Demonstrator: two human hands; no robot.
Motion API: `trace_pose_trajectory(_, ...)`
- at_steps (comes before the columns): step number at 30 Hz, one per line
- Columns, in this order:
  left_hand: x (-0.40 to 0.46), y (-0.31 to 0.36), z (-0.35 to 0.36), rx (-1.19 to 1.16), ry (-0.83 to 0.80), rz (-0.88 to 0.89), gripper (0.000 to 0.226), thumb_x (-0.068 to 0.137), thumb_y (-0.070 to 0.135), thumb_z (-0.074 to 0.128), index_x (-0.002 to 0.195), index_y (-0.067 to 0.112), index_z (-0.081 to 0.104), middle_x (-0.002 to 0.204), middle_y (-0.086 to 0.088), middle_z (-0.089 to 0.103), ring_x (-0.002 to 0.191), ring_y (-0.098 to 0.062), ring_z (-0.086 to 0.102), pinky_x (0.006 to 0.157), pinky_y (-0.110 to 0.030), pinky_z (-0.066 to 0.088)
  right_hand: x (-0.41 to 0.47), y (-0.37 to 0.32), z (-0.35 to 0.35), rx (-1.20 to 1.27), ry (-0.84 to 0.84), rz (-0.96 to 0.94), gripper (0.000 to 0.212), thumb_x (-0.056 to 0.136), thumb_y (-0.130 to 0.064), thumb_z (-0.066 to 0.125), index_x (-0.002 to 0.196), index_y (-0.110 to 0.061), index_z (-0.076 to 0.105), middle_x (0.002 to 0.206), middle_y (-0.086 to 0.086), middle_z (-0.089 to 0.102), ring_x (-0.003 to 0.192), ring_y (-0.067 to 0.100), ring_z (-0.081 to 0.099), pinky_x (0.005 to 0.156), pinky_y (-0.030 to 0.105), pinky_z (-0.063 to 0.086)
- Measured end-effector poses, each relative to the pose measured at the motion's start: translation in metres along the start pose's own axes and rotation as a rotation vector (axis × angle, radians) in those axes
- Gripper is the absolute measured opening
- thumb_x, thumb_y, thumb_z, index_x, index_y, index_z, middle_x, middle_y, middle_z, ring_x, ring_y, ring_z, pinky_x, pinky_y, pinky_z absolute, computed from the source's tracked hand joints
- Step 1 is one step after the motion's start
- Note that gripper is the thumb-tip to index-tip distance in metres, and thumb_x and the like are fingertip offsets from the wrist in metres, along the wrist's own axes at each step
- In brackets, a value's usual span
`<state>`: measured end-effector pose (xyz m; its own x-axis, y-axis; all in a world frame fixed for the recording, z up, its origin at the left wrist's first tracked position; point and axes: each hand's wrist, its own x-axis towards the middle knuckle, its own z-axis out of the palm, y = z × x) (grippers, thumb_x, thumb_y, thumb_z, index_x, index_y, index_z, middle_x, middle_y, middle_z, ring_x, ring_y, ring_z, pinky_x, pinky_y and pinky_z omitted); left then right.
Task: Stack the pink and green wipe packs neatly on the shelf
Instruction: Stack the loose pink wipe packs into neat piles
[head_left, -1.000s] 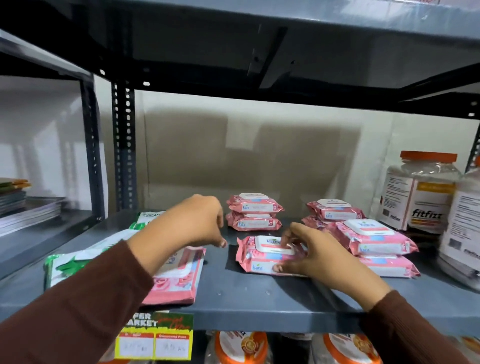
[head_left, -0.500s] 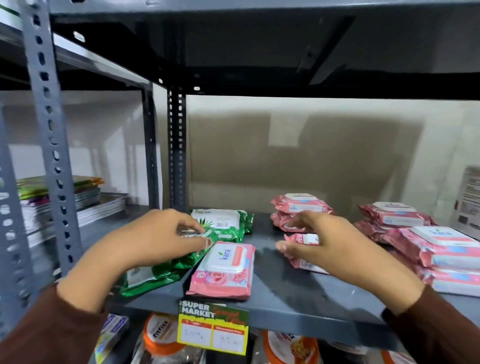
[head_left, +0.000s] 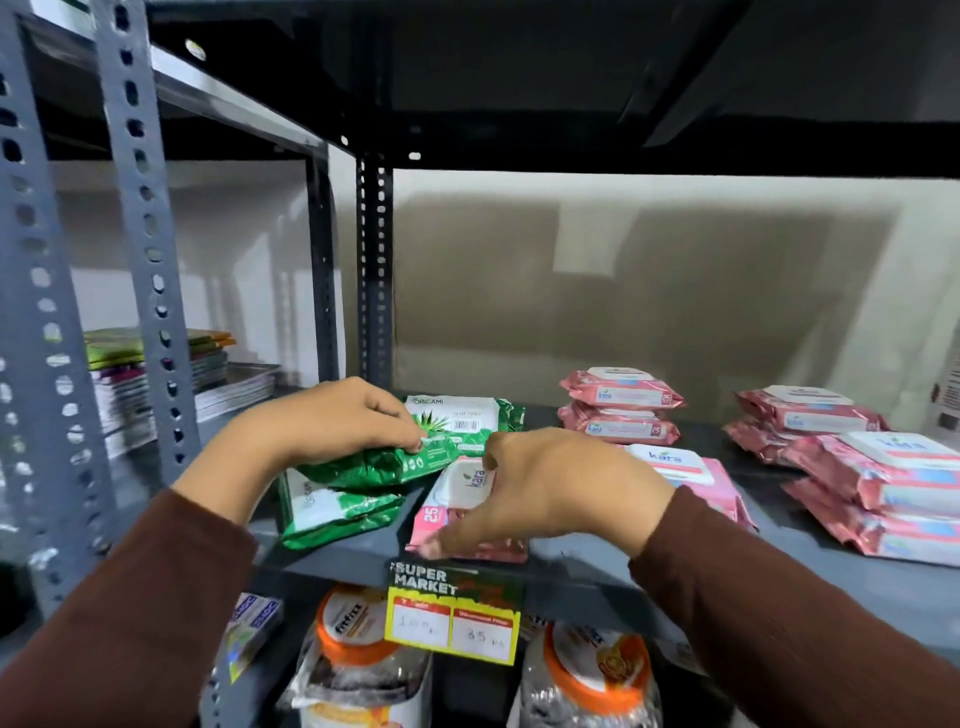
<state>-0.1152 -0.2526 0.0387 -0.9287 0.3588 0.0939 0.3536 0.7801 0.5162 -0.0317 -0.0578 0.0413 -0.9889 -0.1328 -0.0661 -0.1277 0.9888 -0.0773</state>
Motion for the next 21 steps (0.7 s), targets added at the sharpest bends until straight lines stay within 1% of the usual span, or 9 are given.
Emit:
trace_pose_trajectory(2,0.002,-0.001,-0.003,-0.016,-0.014,-0.016,0.055,0.056,0.068,0.069,0.094,0.03,0.081,0.1,-0.006,0.077,0.097,-0.032,0.068,0.097,-0.043,0.049,-0.002,-0.008,0.017,-0.065,0.084,-0.042,0.106,0.058,-0.082,0.068,0.139,-0.019,0.042,0.133,0.008,0.056,0.12,0.033,0.055,0.097,0.043,0.048)
trace_pose_trajectory(5,0.004,0.001,-0.007,-0.036,-0.044,-0.022,0.052,0.053,0.065,0.069,0.09,0.031,0.083,0.107,0.0,0.078,0.108,-0.023,0.068,0.106,-0.046,0.046,-0.001,-0.006,0.041,-0.182,0.328,-0.156,0.083,0.068,-0.072,0.069,0.129,-0.021,0.045,0.12,0.011,0.058,0.111,0.036,0.056,0.085,0.042,0.048)
trace_pose_trajectory(10,0.009,-0.002,-0.006,-0.046,-0.024,-0.039,0.054,0.053,0.064,0.069,0.09,0.025,0.082,0.107,-0.001,0.077,0.112,-0.024,0.066,0.108,-0.046,0.044,0.0,0.018,0.055,-0.19,0.702,-0.346,0.045,0.092,-0.064,0.034,0.119,-0.029,0.044,0.095,0.008,0.07,0.084,0.037,0.067,0.058,0.038,0.039)
trace_pose_trajectory(11,0.01,-0.002,-0.006,-0.045,-0.02,-0.042,0.054,0.054,0.063,0.07,0.089,0.023,0.081,0.104,0.003,0.077,0.106,-0.023,0.067,0.105,-0.042,0.045,0.0,0.019,0.058,-0.19,0.736,-0.378,0.041,0.094,-0.061,0.029,0.116,-0.03,0.043,0.09,0.006,0.07,0.077,0.037,0.067,0.053,0.037,0.038)
trace_pose_trajectory(13,0.012,-0.001,-0.005,-0.036,-0.033,-0.04,0.056,0.057,0.061,0.07,0.085,0.013,0.077,0.089,0.007,0.069,0.086,-0.019,0.059,0.087,-0.034,0.042,-0.001,0.028,0.057,-0.12,0.796,-0.397,0.031,0.096,-0.055,0.031,0.111,-0.03,0.043,0.083,0.005,0.07,0.067,0.037,0.066,0.048,0.038,0.041)
trace_pose_trajectory(16,0.011,0.003,0.003,0.053,-0.073,-0.054,0.052,0.058,0.062,0.069,0.076,0.013,0.071,0.076,-0.004,0.057,0.071,-0.017,0.044,0.072,-0.034,0.032,-0.002,0.05,0.044,0.33,0.876,-0.325,0.02,0.096,-0.045,0.043,0.1,-0.025,0.045,0.07,0.008,0.067,0.057,0.031,0.063,0.05,0.044,0.048)
trace_pose_trajectory(18,0.009,0.007,0.007,0.147,-0.085,-0.051,0.057,0.059,0.067,0.067,0.083,0.016,0.075,0.079,-0.007,0.07,0.066,-0.021,0.052,0.07,-0.031,0.041,-0.001,0.071,0.029,0.787,0.862,-0.171,0.013,0.099,-0.027,0.056,0.095,-0.017,0.049,0.067,0.008,0.066,0.046,0.018,0.061,0.048,0.035,0.059)
trace_pose_trajectory(20,0.006,0.017,0.012,0.233,-0.048,-0.032,0.06,0.062,0.073,0.068,0.095,0.025,0.08,0.096,0.001,0.08,0.085,-0.018,0.071,0.086,-0.031,0.055,-0.003,0.092,0.017,1.16,0.792,-0.087,0.012,0.098,-0.018,0.06,0.094,-0.011,0.051,0.072,0.012,0.067,0.051,0.019,0.065,0.052,0.05,0.062)
trace_pose_trajectory(21,0.003,0.025,0.016,0.231,0.0,0.008,0.061,0.065,0.073,0.069,0.104,0.027,0.079,0.106,0.005,0.079,0.098,-0.016,0.072,0.094,-0.033,0.055,-0.005,0.101,0.015,1.261,0.767,-0.083,0.011,0.098,-0.017,0.06,0.092,-0.01,0.052,0.074,0.011,0.068,0.056,0.022,0.067,0.055,0.055,0.062)
